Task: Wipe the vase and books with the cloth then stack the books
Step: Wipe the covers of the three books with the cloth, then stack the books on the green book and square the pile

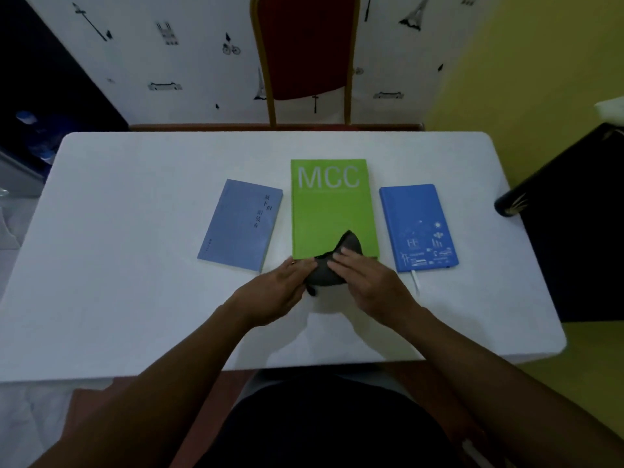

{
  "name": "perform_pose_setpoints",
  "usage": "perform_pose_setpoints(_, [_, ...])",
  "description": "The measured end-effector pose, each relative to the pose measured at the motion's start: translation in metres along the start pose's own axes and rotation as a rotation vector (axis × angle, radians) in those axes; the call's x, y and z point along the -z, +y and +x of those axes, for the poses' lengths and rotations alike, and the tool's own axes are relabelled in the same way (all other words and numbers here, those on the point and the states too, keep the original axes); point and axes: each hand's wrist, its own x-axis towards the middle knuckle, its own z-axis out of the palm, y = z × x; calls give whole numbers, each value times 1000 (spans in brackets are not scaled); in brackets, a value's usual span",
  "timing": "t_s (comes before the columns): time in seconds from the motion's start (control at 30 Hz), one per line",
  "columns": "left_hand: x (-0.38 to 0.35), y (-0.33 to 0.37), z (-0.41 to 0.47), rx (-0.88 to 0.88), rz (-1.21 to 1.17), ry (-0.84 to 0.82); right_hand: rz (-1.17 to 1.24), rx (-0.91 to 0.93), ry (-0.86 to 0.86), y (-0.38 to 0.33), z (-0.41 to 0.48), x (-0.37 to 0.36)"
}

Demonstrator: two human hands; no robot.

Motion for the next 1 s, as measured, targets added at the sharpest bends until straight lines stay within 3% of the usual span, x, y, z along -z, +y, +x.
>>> perform_pose_setpoints(0.13, [-36,7,-13,-90,112,-154,69,-9,-301,-7,-57,-22])
perform_pose_setpoints(0.5, [-84,15,-2,141,295,-201,-42,-68,-470,4,-57,-47])
perform_pose_setpoints(0.77, [-61,40,46,69,234,-12,135,-49,-423,31,-52,-26])
perform_pose_setpoints(0.9, [-53,61,91,78,223,-64,65,-145,-314,66,-55,-9])
perform_pose_setpoints(1.0, [-50,78,123,99,255,-137,119,-379,-220,98,-61,8])
